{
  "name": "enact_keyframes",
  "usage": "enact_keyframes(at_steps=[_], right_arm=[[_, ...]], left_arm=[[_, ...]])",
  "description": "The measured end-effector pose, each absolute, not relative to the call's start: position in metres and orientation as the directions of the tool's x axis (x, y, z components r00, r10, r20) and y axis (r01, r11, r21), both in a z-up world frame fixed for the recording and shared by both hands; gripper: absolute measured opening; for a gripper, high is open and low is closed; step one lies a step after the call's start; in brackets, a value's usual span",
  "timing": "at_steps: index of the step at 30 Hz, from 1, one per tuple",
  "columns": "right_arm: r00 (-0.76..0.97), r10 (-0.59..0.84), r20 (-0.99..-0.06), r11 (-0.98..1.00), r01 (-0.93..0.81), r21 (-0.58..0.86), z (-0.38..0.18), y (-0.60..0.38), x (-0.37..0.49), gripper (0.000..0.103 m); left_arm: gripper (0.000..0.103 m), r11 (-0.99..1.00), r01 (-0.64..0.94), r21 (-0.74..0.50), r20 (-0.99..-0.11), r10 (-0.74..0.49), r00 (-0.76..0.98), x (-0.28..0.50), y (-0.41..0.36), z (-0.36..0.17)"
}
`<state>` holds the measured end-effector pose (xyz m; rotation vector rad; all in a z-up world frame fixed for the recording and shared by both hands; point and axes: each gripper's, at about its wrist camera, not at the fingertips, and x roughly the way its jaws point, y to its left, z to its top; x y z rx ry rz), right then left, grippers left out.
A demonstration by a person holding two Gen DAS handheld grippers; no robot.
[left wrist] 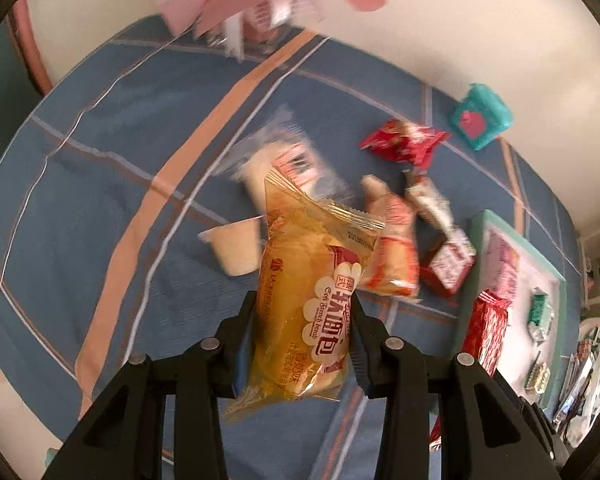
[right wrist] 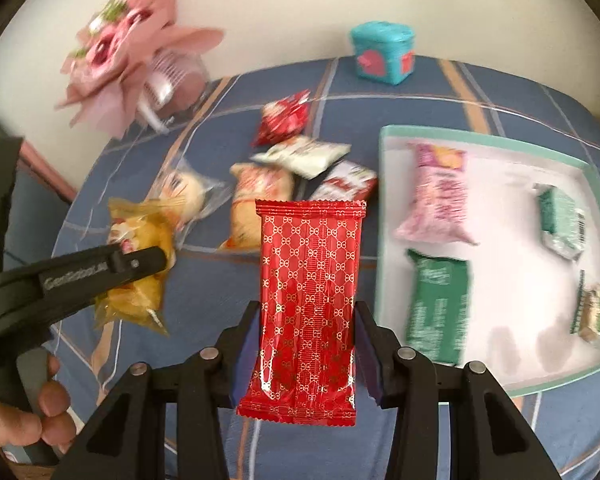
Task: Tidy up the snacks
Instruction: 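Lift both packs and carry them over the white tray, then lower both packs into the tray and open both grippers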
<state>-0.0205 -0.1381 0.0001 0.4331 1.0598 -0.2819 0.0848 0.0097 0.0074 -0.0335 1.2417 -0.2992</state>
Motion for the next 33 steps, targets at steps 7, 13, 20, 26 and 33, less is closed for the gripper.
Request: enact_keyframes(at_steps=[7,13,20,26,33], right_arm=[[0.439,-0.116,-0.891,0.792,0.582,0.183,0.005,-0.198,-0.047,0.047],[0.396,-0.196,-0.897,0.699,0.698,0.155,0.006,-0.248,-0.08,0.048],[0.369,-0.236,-0.899,0.607,0.778,0.16,0.005,-0.294,-0.118,0.048],[0.356,-0.246,-0.901,0.58,0.799,0.158,0.001,-0.308,-0.13,0.048],[0.358,-0.234,-0.904,0.579,0.798,0.167,-0.003,-0.311,-0.13,0.048]], left_arm=[[0.042,0.926,0.349,-0.146,-0.91,-0.264,0.32,0.058,-0.048,0.015],[0.042,0.851,0.519,-0.08,-0.908,-0.277,0.314,0.017,-0.119,0.014],[0.042,0.744,0.668,-0.02,-0.908,-0.293,0.298,-0.029,-0.176,0.005],[0.042,0.703,0.711,-0.024,-0.92,-0.294,0.26,-0.04,-0.199,-0.009],[0.043,0.695,0.719,-0.006,-0.92,-0.286,0.268,-0.045,-0.203,-0.01]])
